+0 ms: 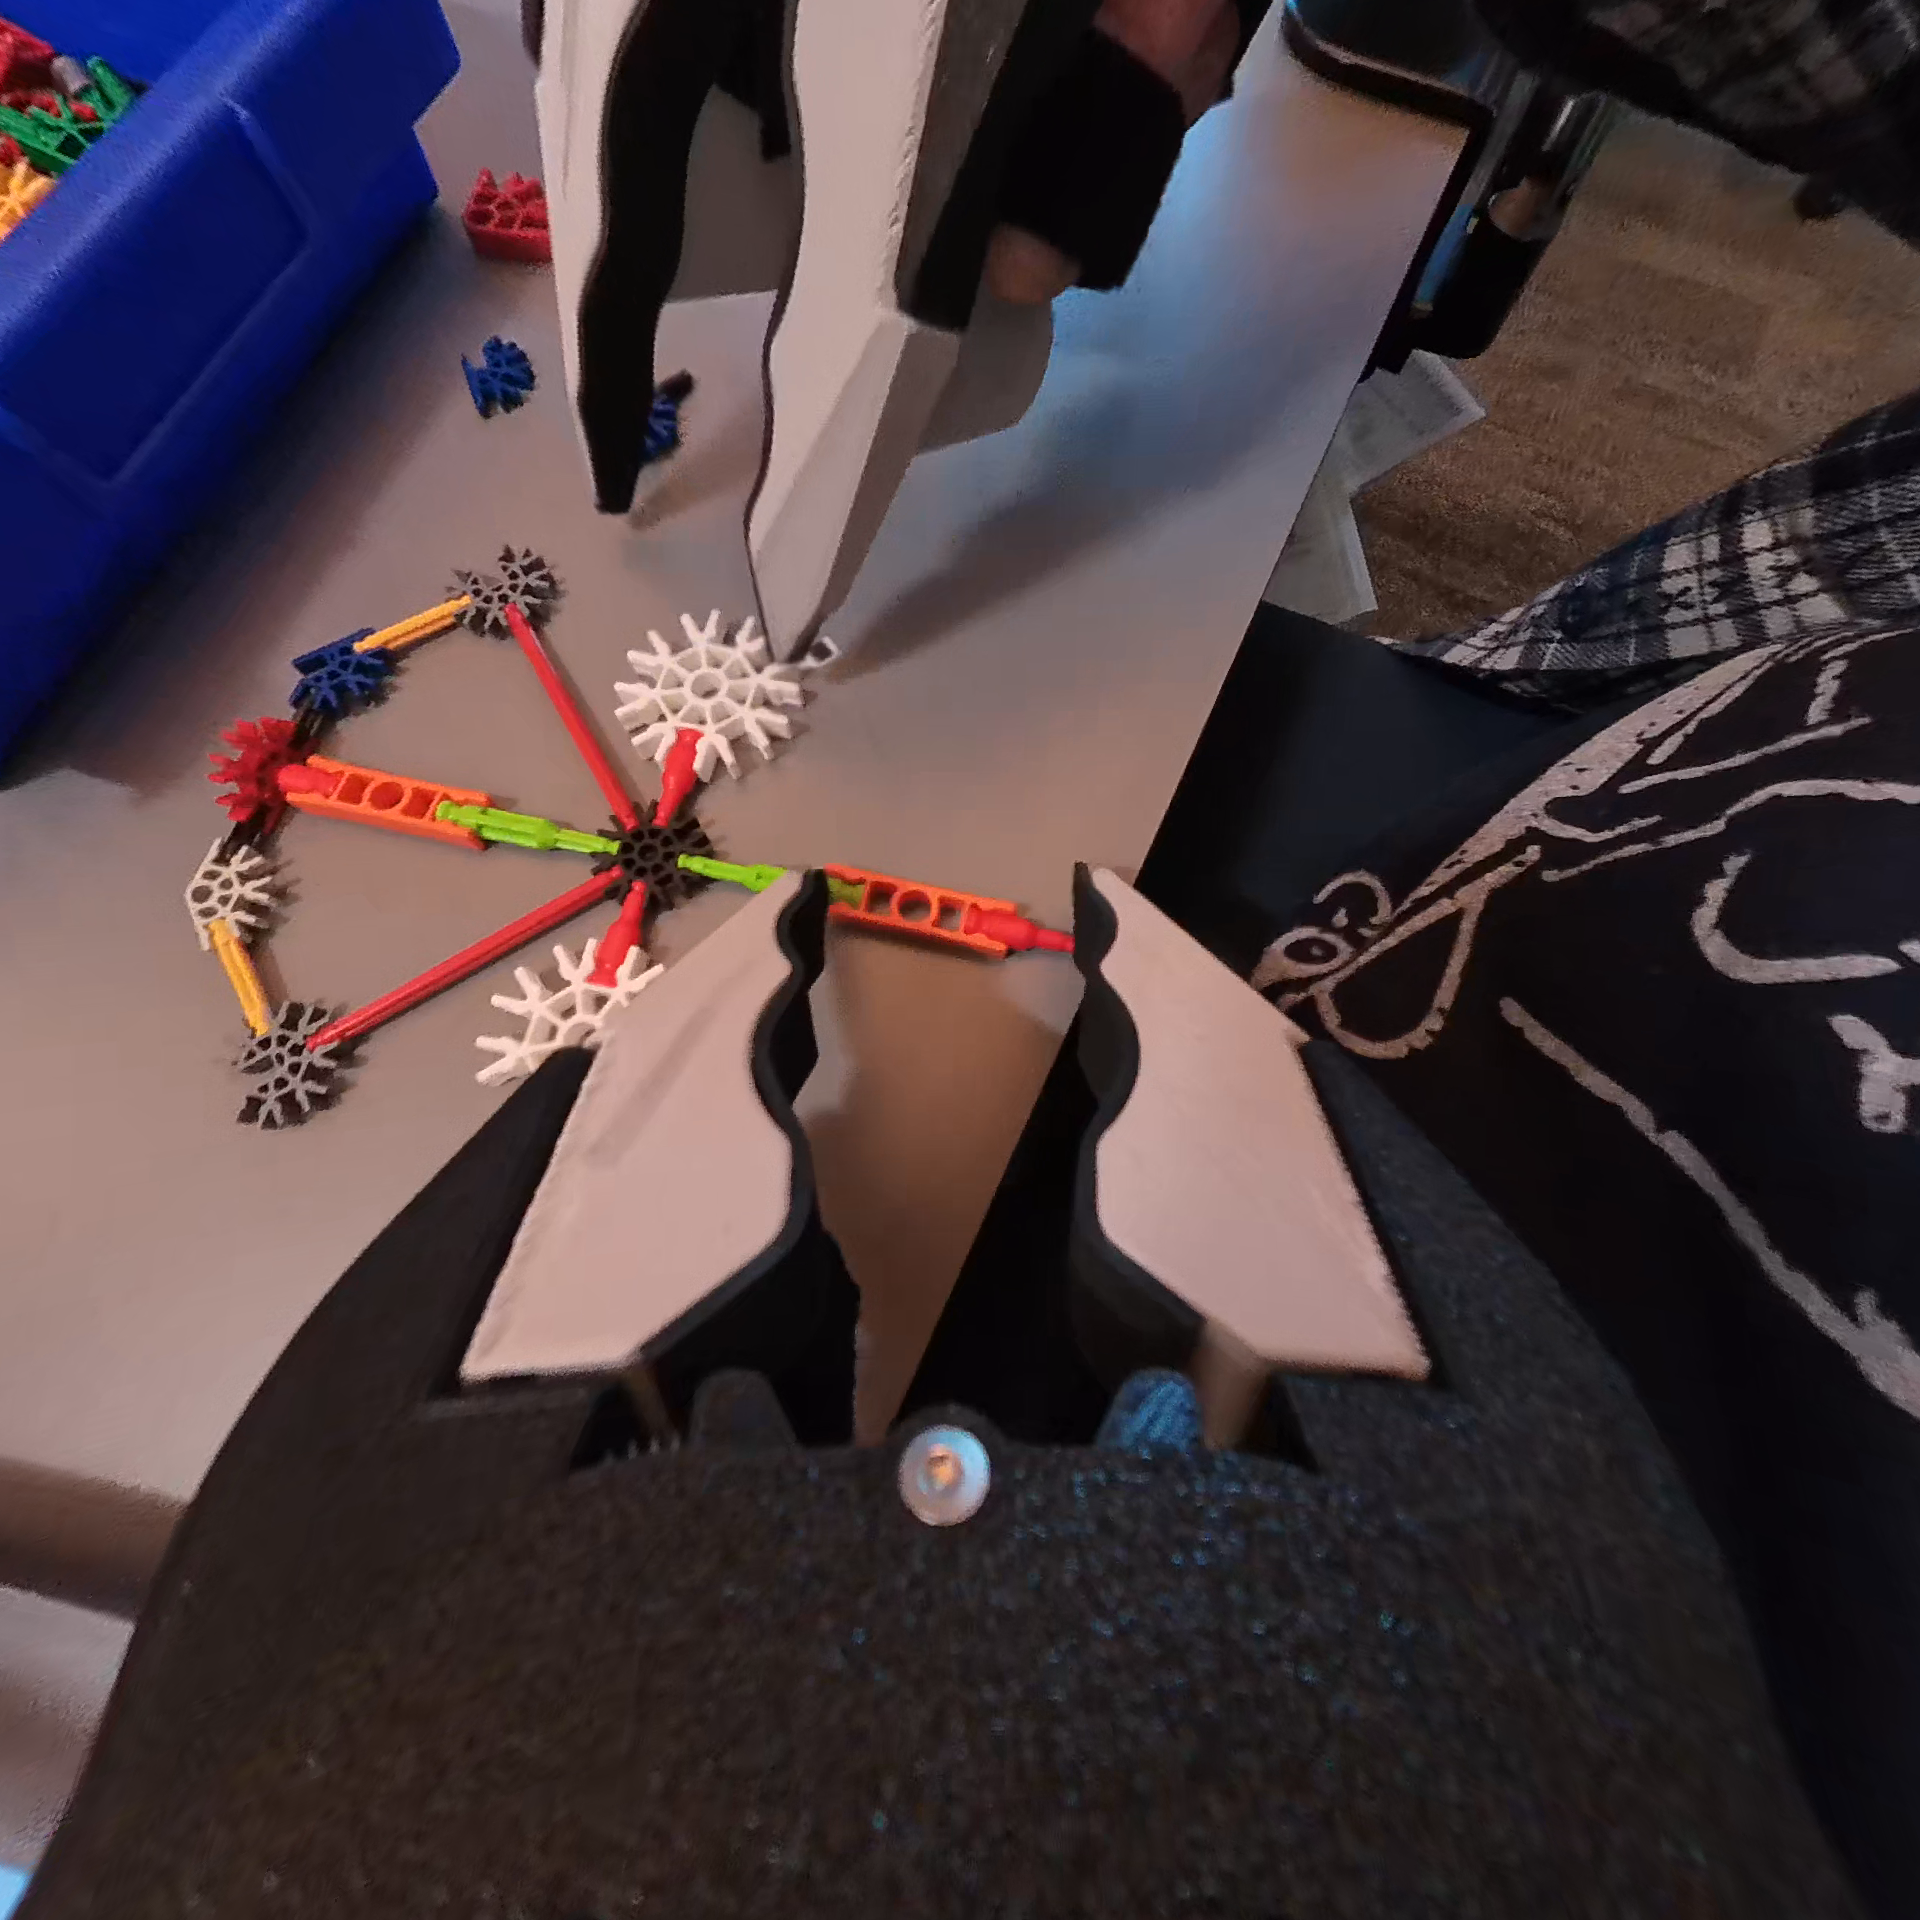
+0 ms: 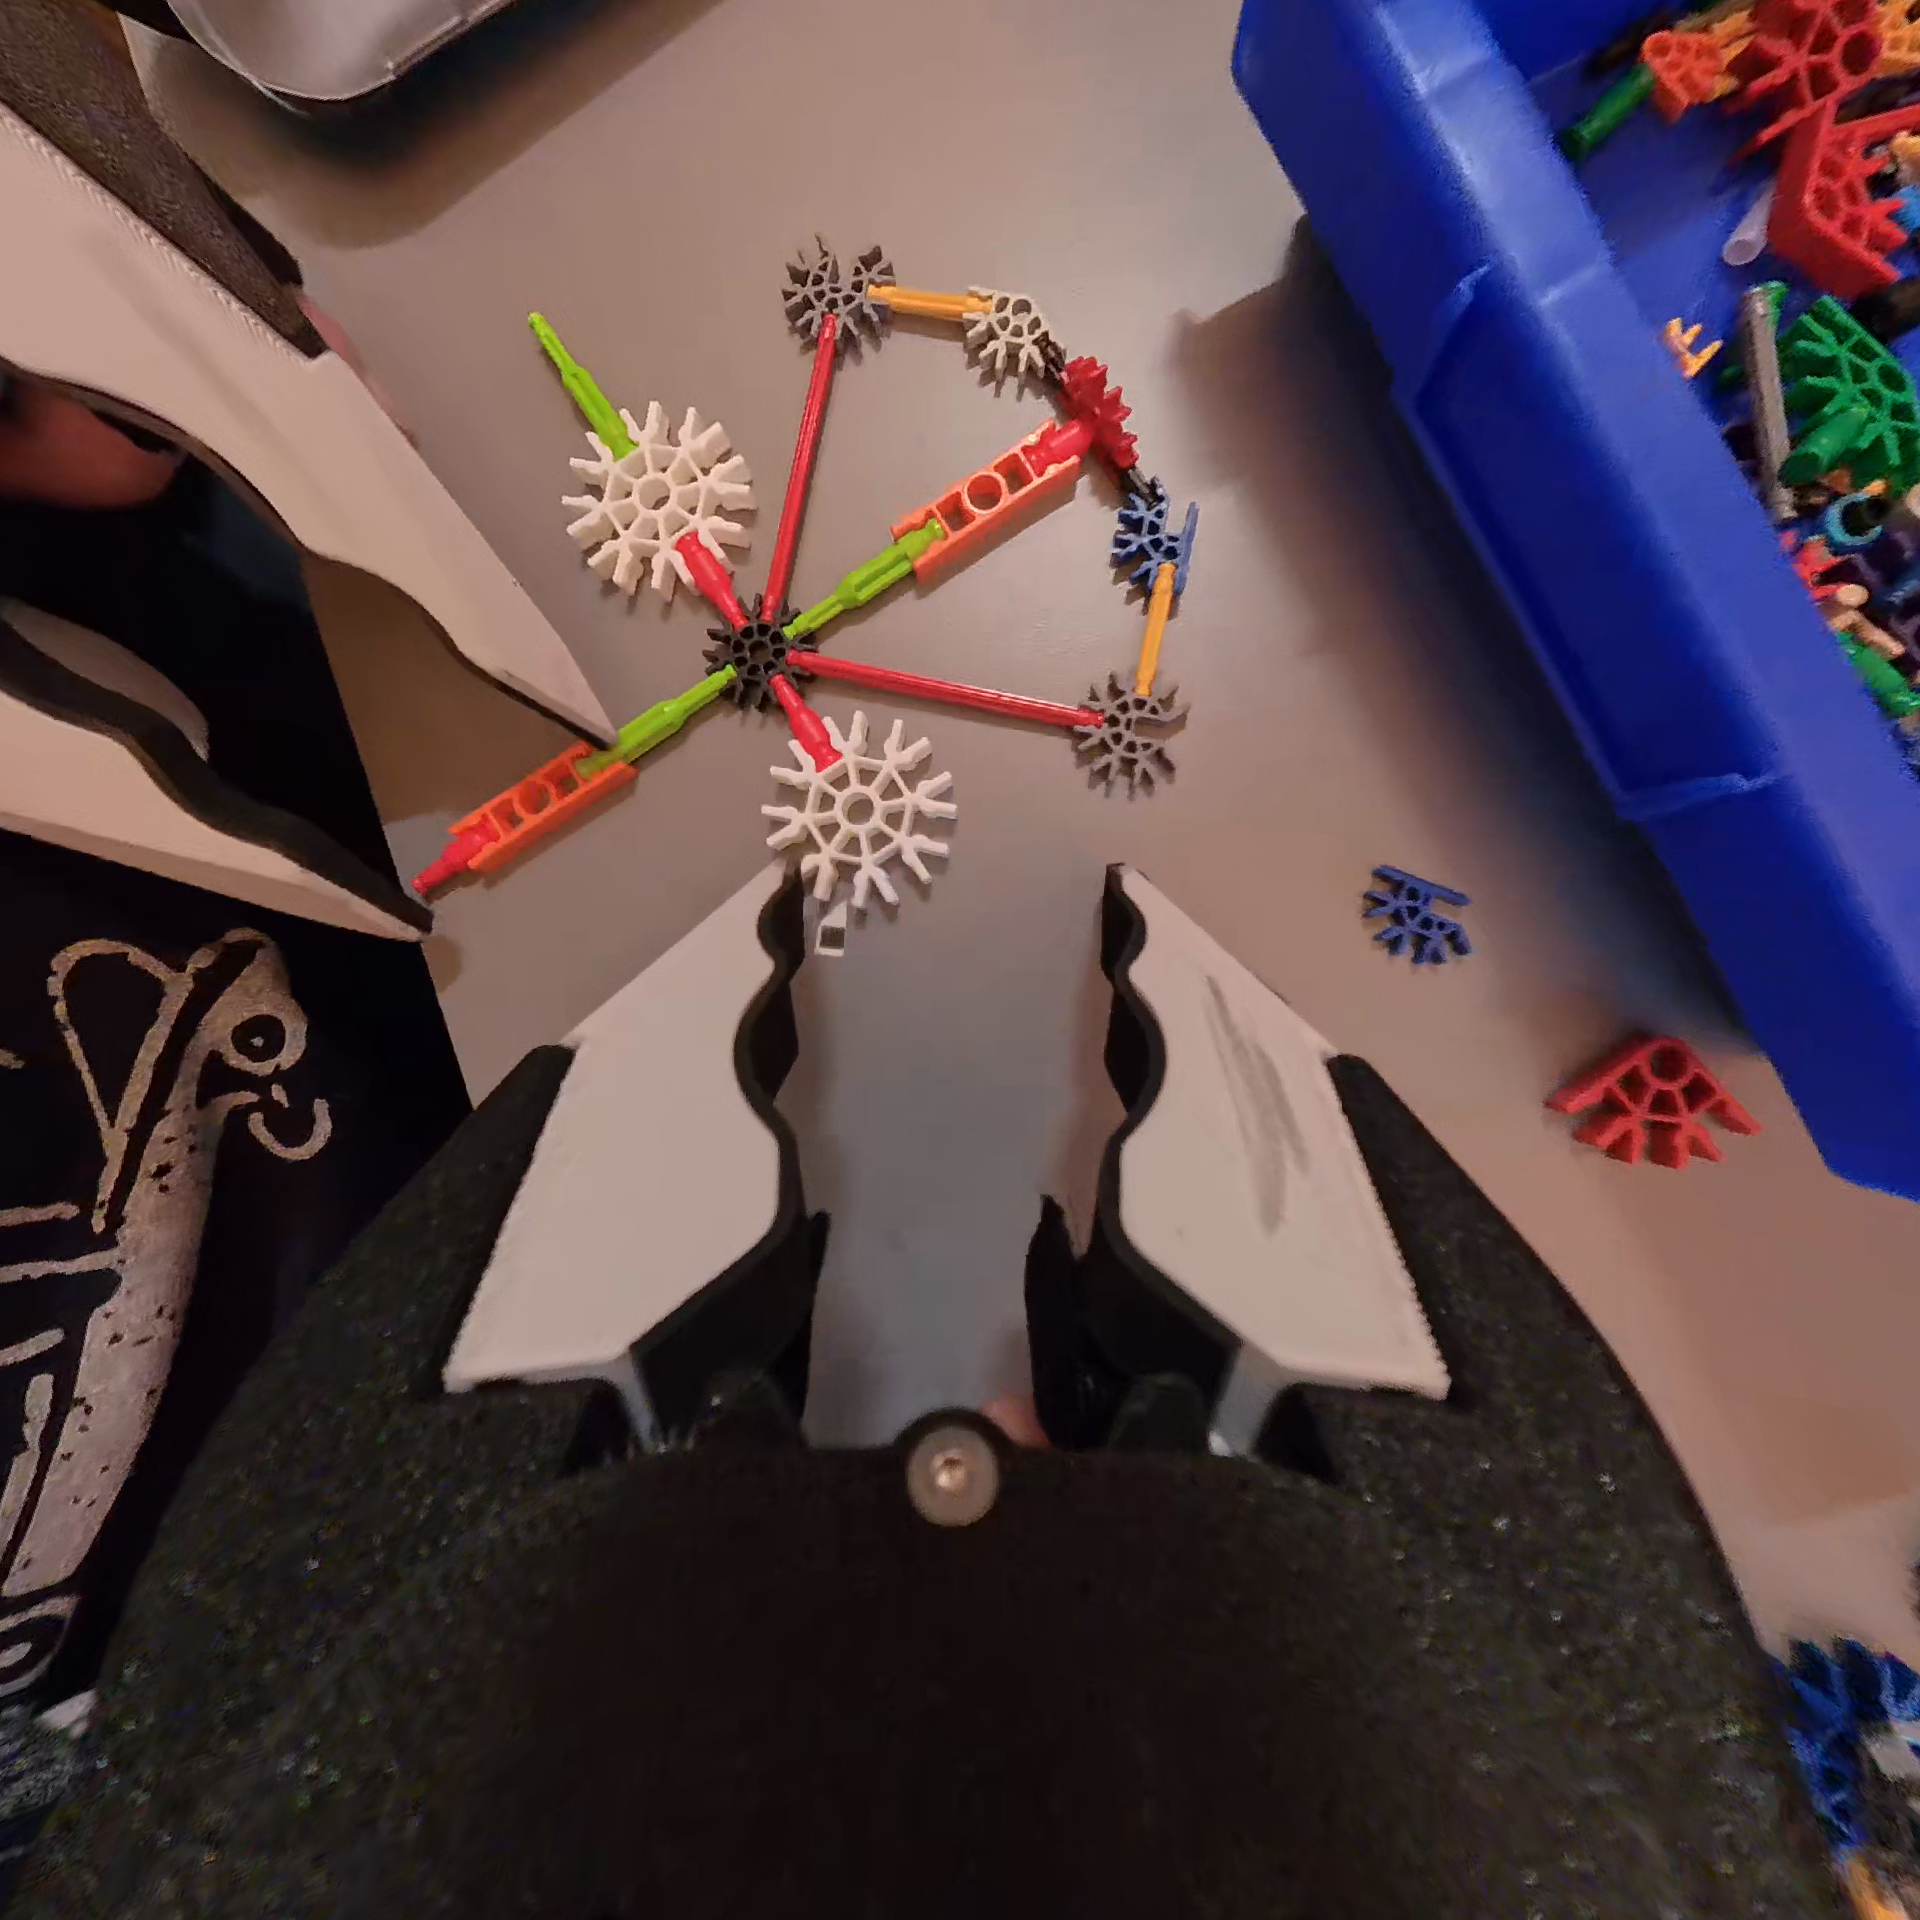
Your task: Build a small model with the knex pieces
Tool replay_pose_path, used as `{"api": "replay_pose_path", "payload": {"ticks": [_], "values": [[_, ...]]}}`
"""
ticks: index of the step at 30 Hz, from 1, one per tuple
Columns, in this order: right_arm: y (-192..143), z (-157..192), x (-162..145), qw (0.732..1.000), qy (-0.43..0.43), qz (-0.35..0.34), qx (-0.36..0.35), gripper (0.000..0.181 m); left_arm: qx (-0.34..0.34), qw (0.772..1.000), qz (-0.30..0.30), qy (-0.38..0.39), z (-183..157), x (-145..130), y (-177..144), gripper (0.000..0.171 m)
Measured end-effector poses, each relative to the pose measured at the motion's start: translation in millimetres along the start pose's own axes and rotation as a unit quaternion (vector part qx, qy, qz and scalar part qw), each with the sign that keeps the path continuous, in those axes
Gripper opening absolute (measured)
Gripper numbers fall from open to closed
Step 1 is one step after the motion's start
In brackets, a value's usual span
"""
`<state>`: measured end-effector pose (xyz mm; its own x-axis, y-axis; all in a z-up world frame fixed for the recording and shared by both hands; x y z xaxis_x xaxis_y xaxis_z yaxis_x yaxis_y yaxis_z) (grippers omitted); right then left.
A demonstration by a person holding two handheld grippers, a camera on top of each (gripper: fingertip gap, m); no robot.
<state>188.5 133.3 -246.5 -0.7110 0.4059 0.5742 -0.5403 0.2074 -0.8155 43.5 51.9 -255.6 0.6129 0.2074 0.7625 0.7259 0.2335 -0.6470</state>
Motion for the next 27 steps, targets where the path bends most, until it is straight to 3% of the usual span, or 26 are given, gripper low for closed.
{"api": "replay_pose_path", "payload": {"ticks": [18, 27], "values": [[-10, 7, 10, 0.999, -0.022, -0.037, -0.009, 0.056, -0.003, 1.0, -0.004, 0.023, -9, 11, 4, 0.055], [8, 8, 12, 0.999, -0.039, -0.024, -0.008, 0.055, 0.008, 0.999, -0.022, 0.03, -8, 11, 0, 0.055]]}}
Point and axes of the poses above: each gripper's, where its closed fingertips meet, y out along the fingers, x out of its top, z = x × y across the jaws, the point moved 9 cm from there along -y, back along the fingers
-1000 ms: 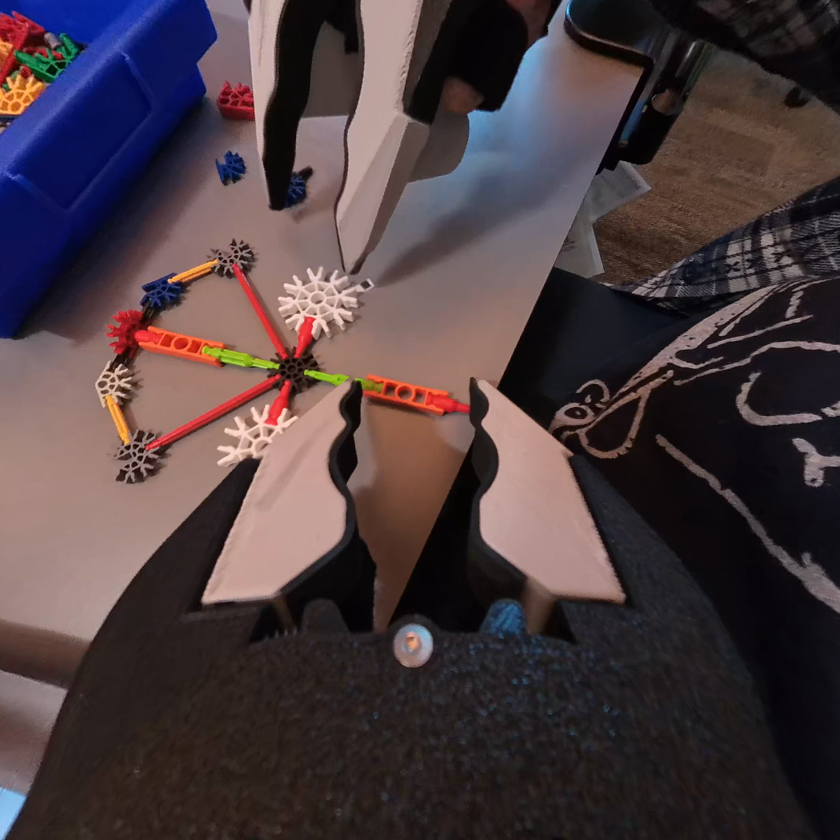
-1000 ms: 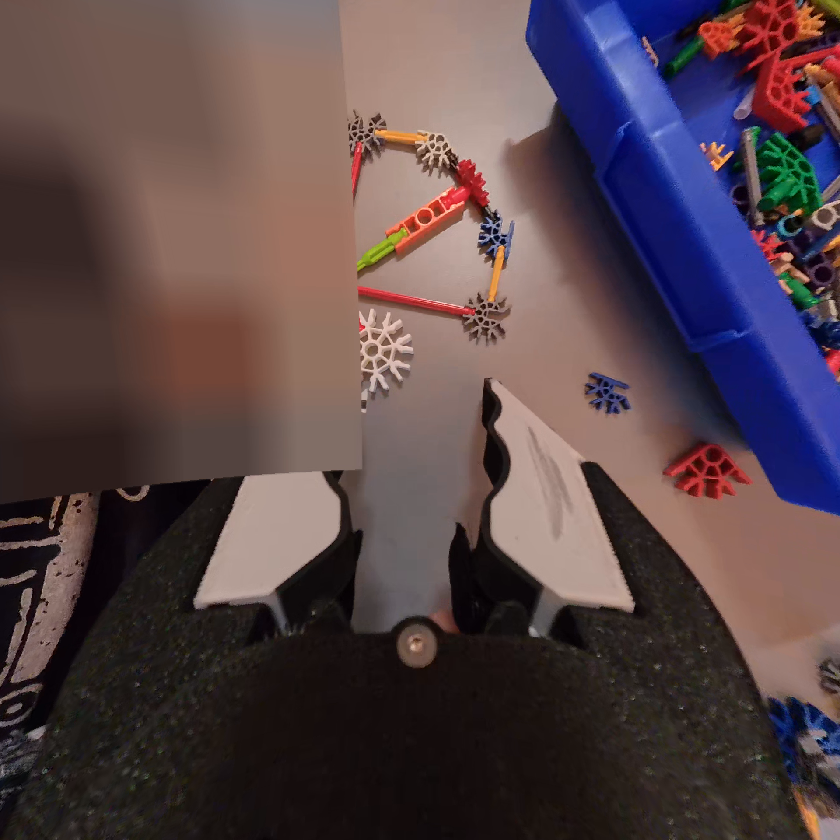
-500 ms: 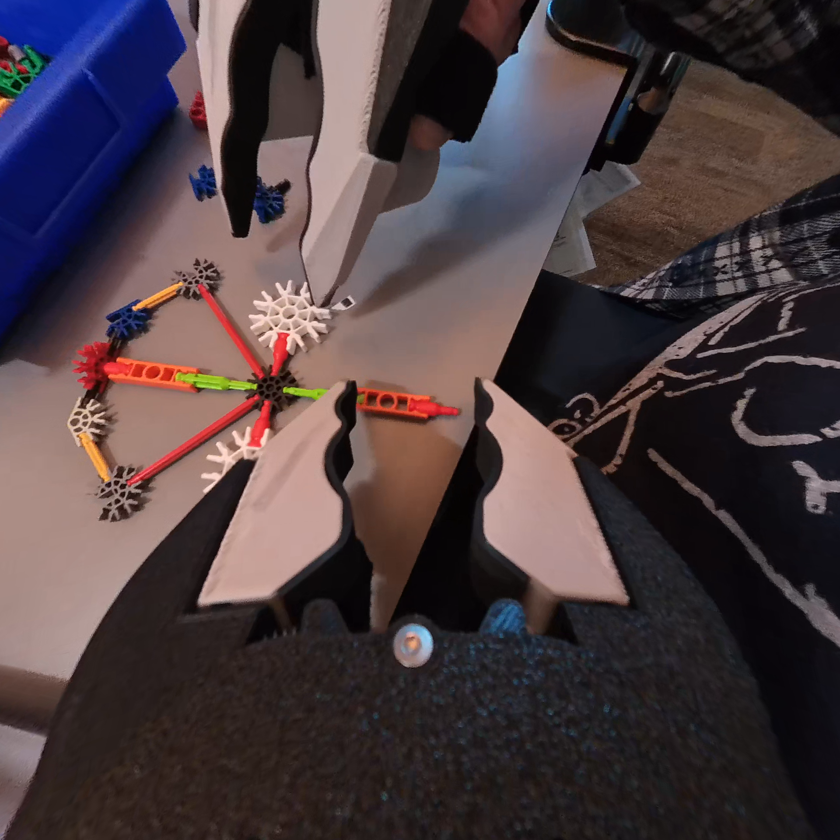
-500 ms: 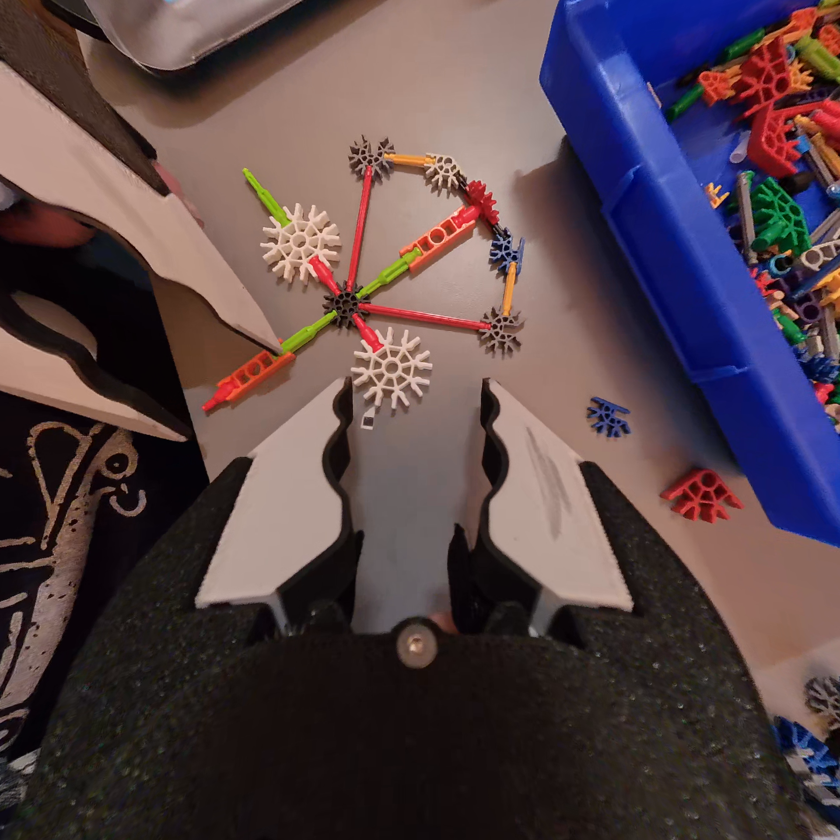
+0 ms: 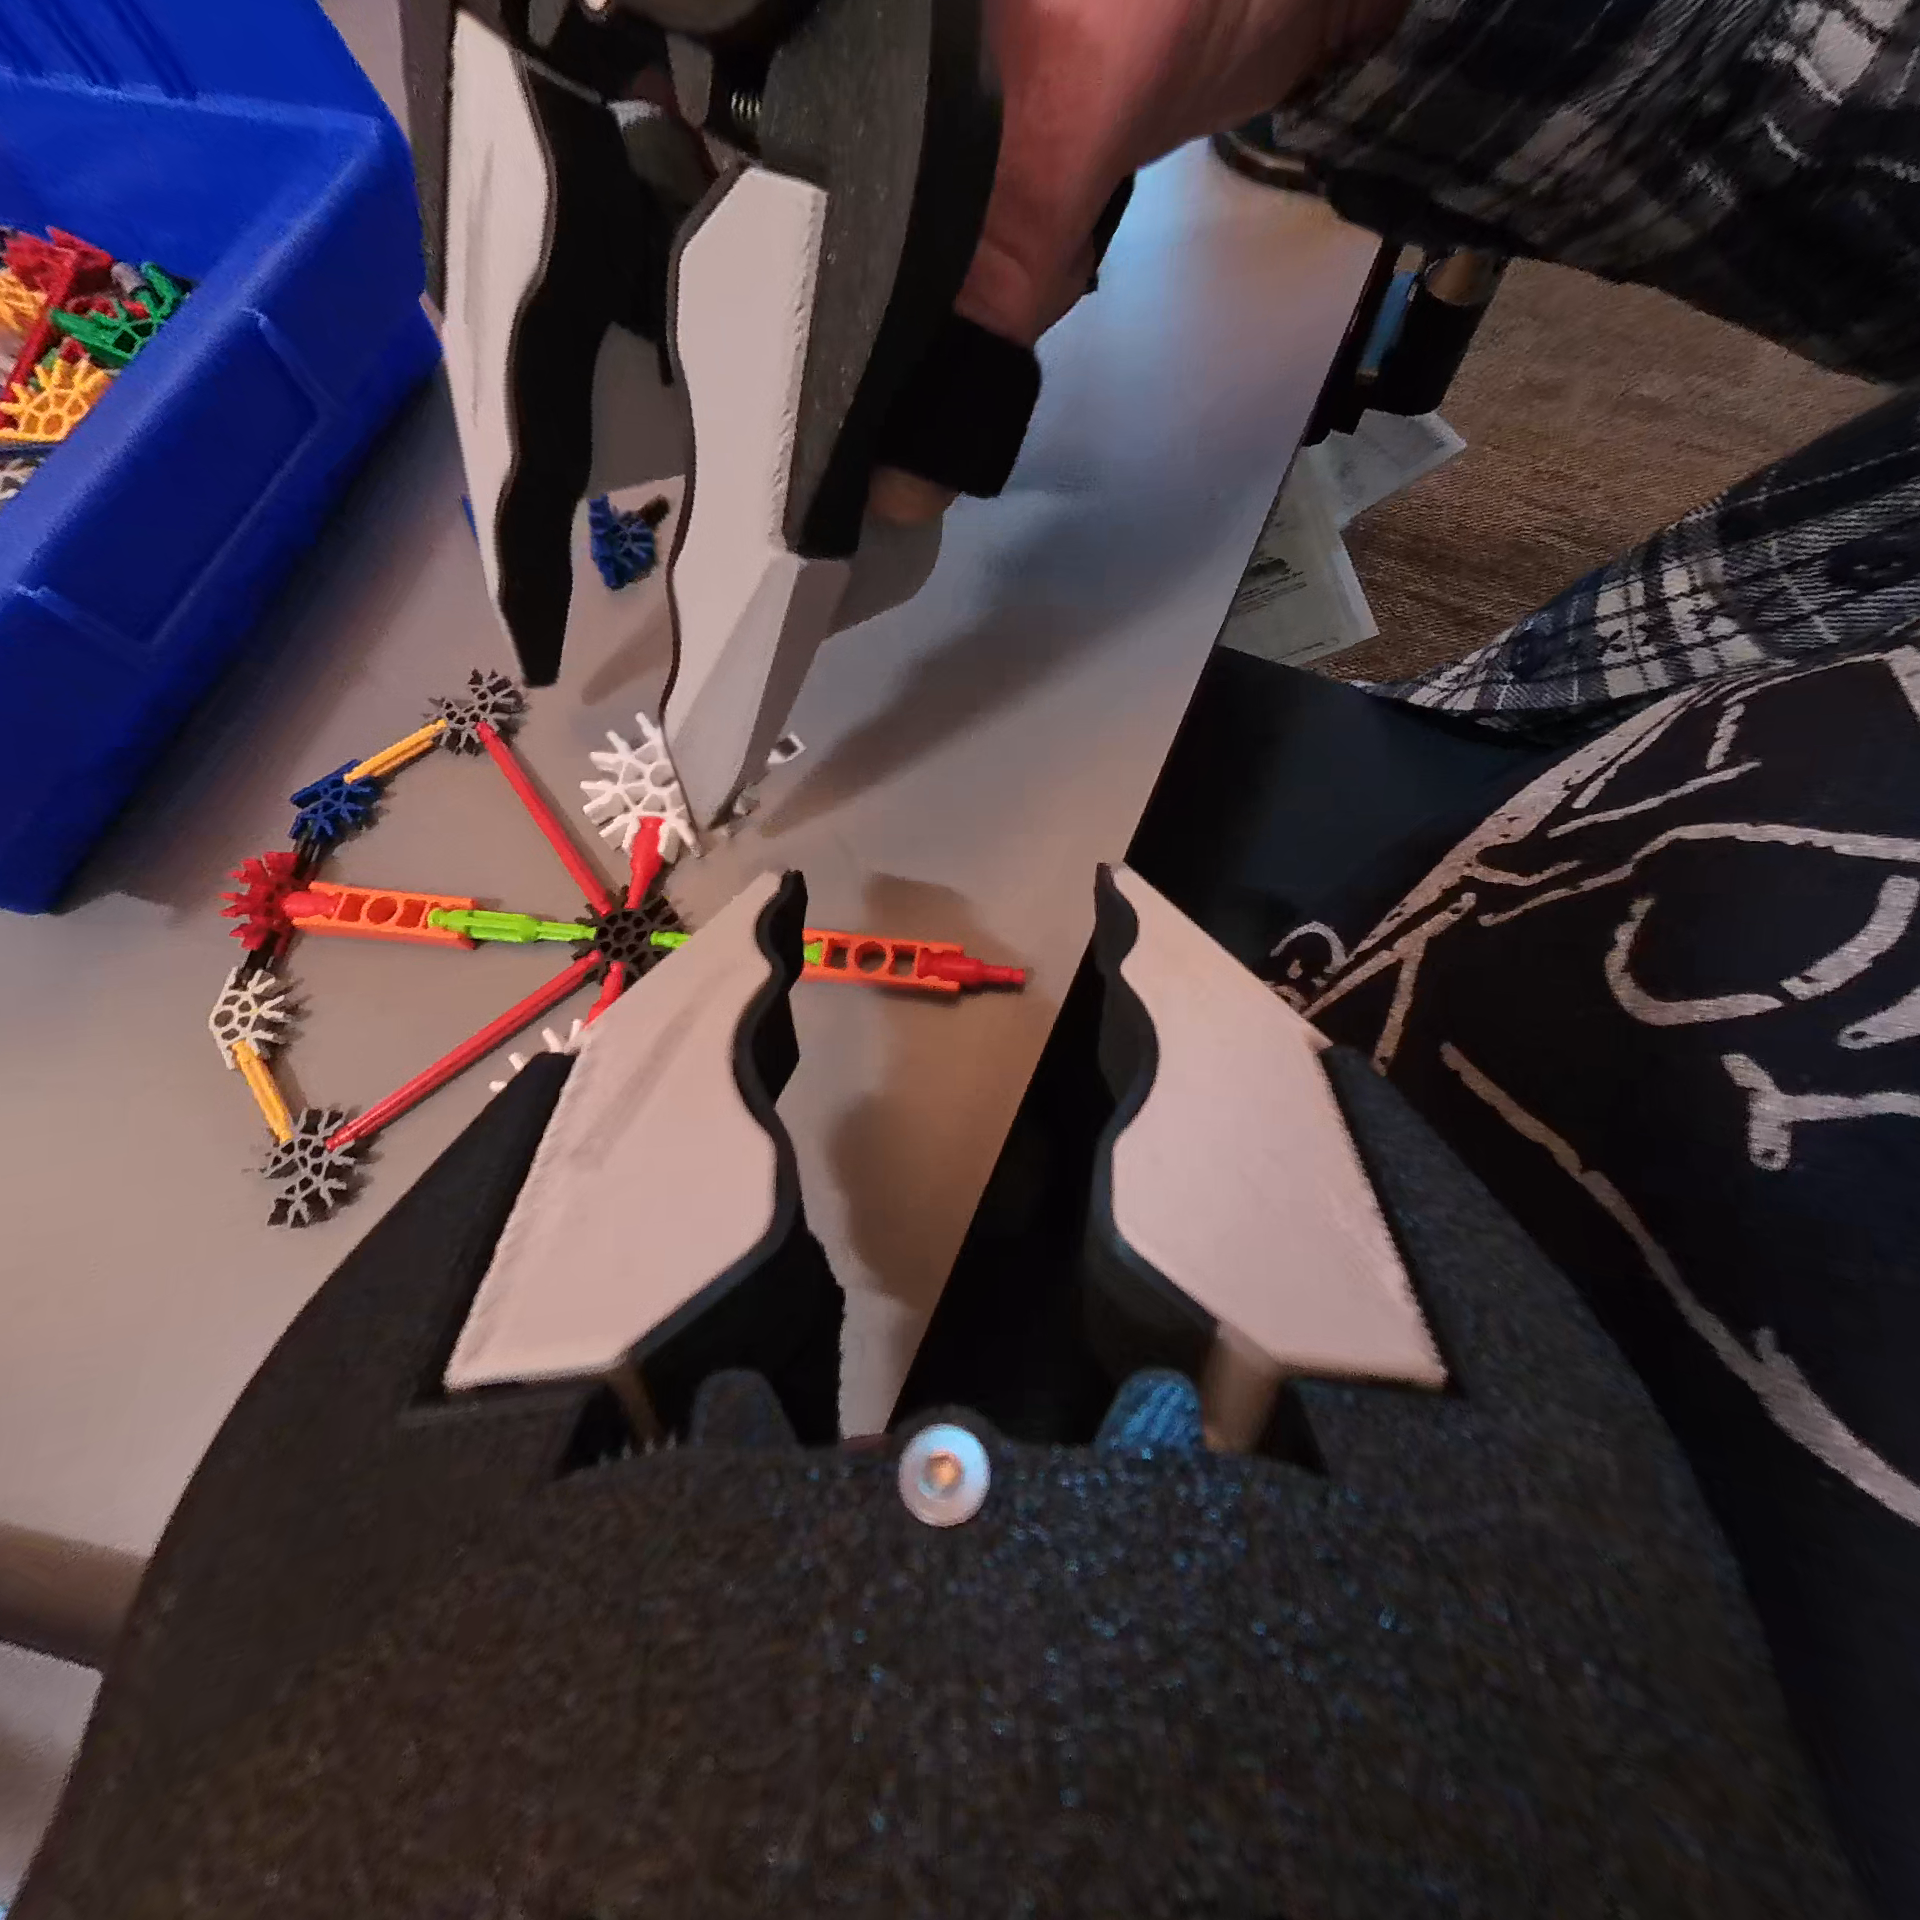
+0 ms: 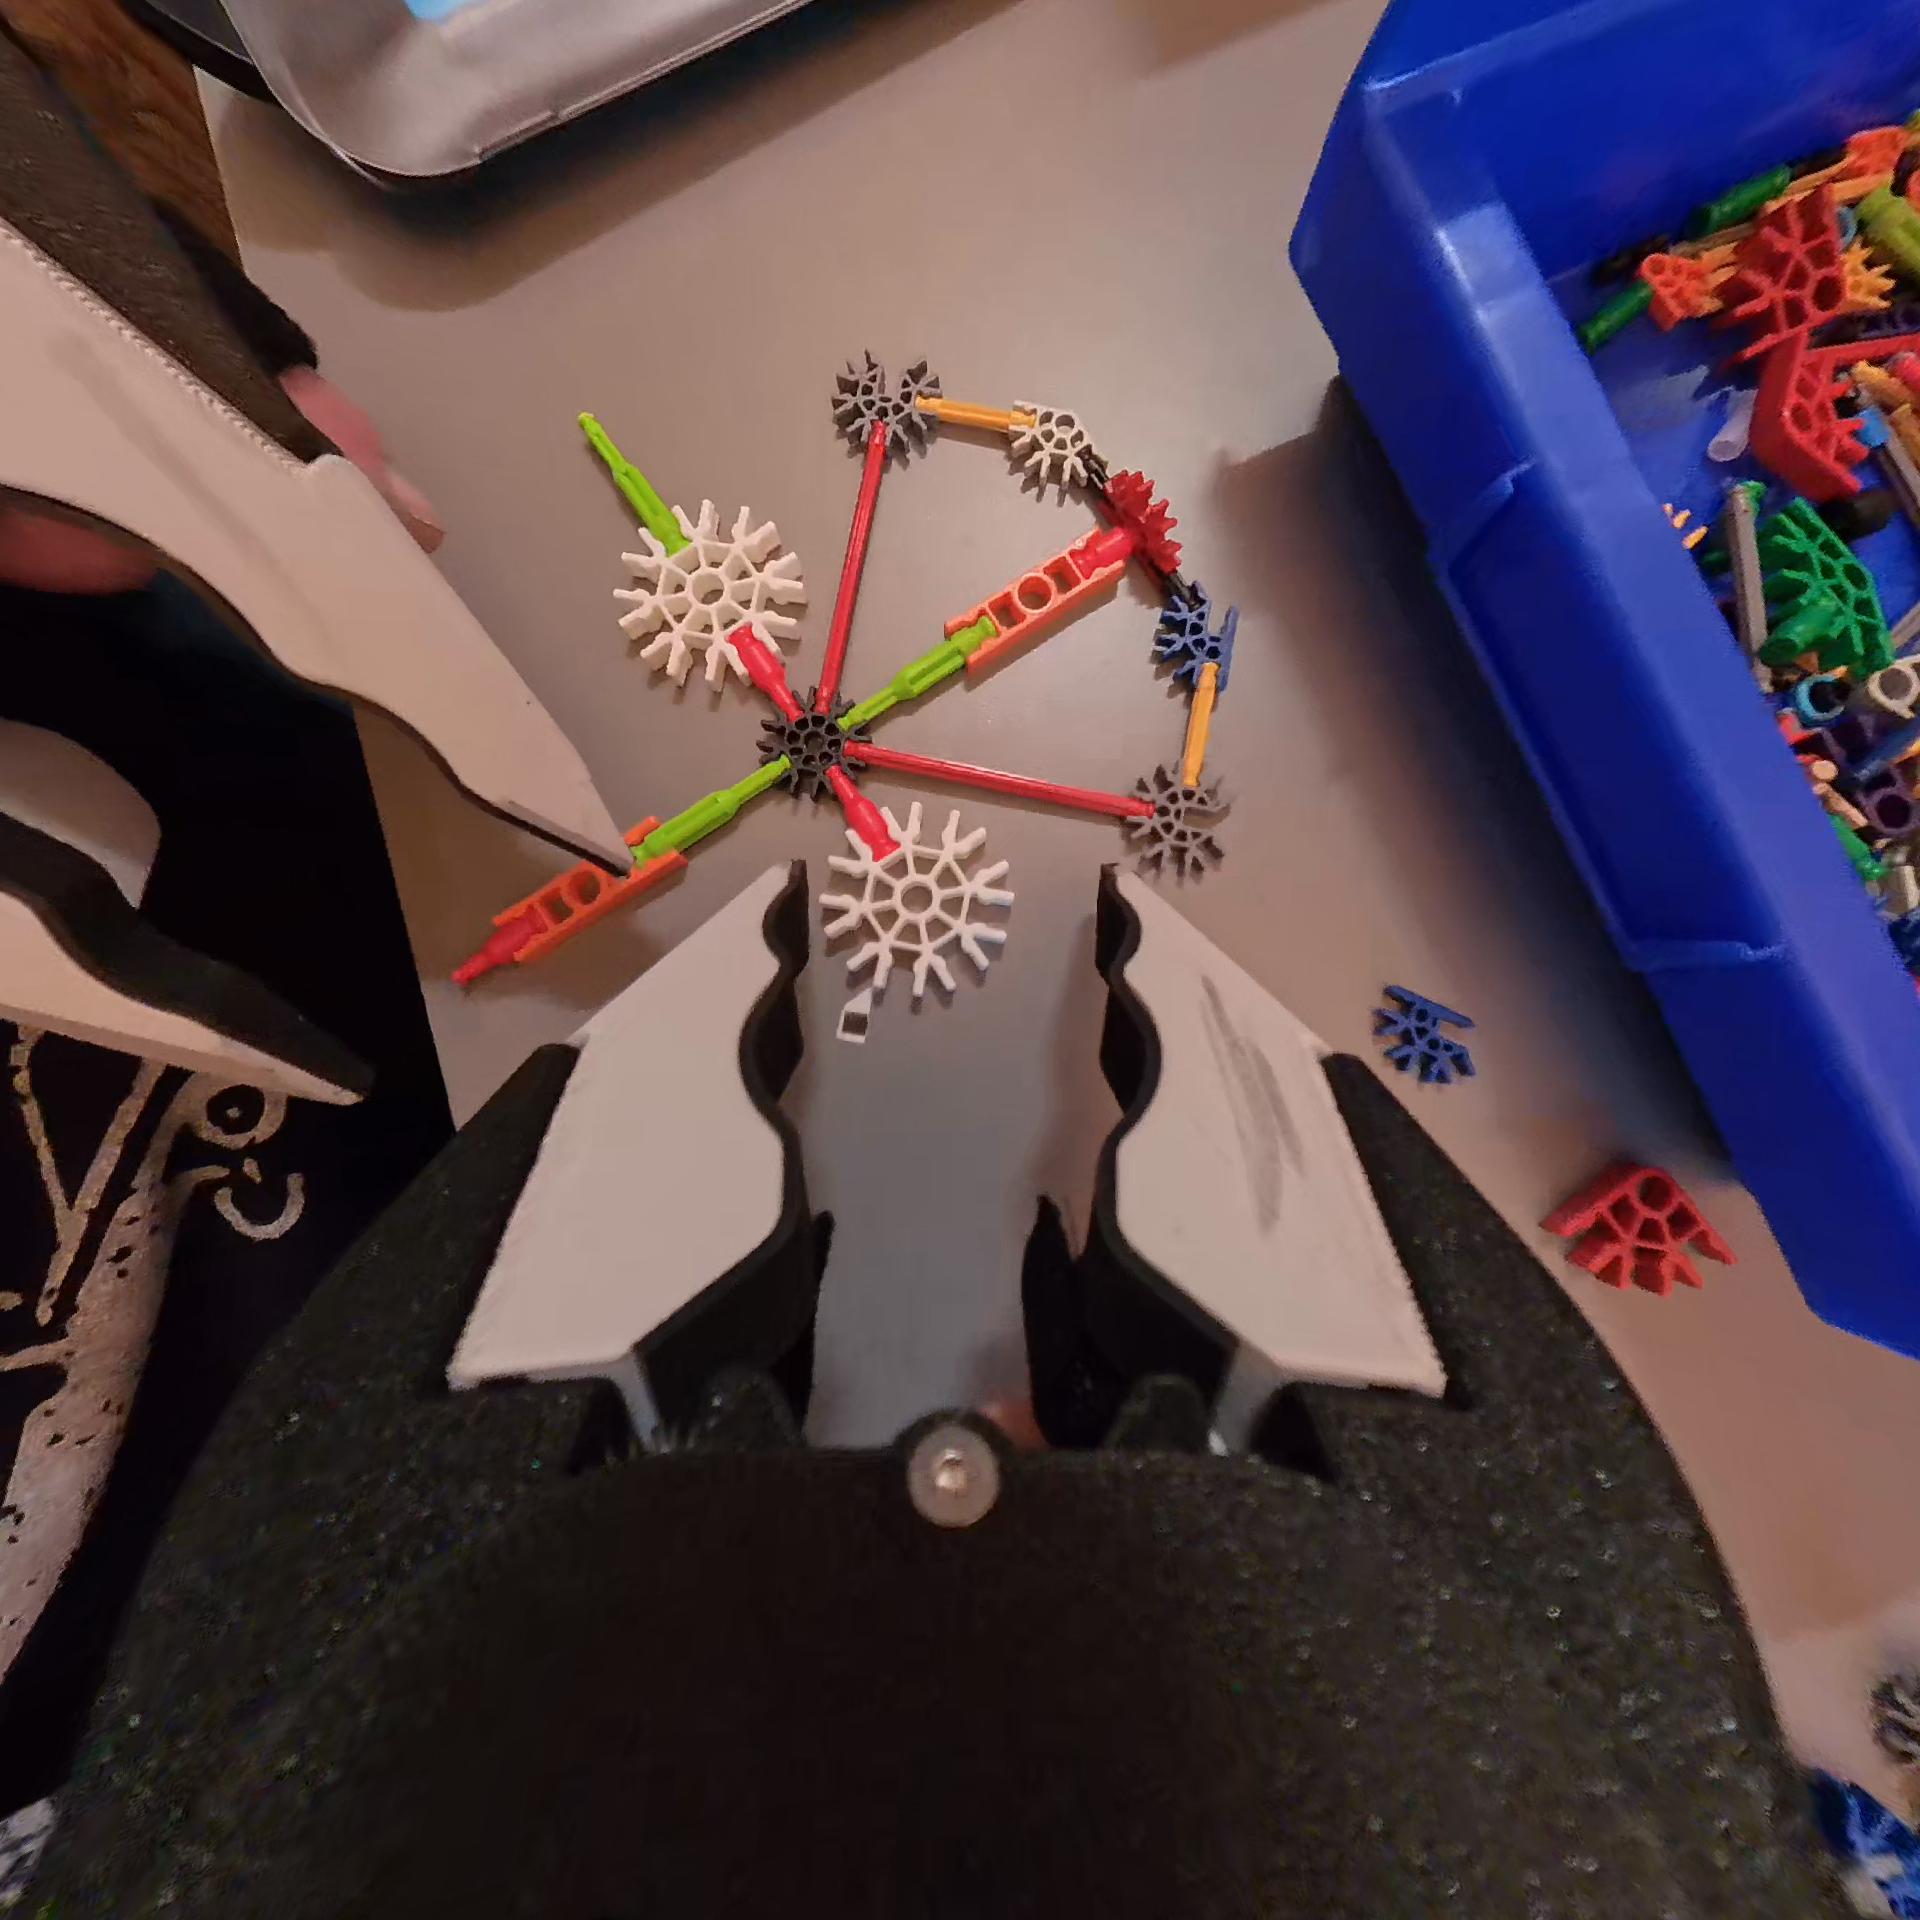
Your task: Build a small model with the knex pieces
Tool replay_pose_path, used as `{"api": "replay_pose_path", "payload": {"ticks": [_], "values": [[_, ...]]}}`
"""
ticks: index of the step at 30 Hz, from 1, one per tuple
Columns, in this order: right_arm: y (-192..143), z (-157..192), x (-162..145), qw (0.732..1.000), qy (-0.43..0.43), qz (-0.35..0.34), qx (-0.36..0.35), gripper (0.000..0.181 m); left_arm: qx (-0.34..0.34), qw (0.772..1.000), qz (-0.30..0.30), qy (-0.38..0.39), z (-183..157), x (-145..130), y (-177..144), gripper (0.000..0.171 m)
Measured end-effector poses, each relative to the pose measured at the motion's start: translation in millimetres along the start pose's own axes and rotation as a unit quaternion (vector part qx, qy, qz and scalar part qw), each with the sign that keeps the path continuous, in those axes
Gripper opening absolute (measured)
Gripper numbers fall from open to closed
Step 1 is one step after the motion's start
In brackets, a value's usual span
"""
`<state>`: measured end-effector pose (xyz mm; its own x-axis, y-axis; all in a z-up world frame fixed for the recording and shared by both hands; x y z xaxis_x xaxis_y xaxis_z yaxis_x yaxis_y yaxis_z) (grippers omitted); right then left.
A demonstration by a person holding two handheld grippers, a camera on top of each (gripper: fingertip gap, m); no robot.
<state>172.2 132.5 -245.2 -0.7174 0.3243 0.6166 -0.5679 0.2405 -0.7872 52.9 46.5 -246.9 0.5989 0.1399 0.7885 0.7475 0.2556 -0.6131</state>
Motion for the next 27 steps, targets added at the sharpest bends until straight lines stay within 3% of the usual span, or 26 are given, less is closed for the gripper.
{"api": "replay_pose_path", "payload": {"ticks": [9, 20, 27], "values": [[14, -1, 5, 1.0, -0.013, 0.018, -0.001, 0.052, 0.002, 1.0, 0.004, -0.006, 4, -7, 0, 0.055], [-4, -2, 1, 1.0, -0.016, 0.002, -0.004, 0.053, 0.009, 1.0, 0.004, -0.002, 6, -9, -1, 0.055], [-10, 2, 4, 0.999, -0.024, -0.031, -0.007, 0.053, 0.033, 0.998, -0.044, 0.016, 5, -3, -22, 0.056]]}}
Point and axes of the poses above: each gripper's, where its closed fingertips meet, y out along the fingers, x out of its top, z = x × y across the jaws, the point moved 9 cm from there along -y, back along the fingers
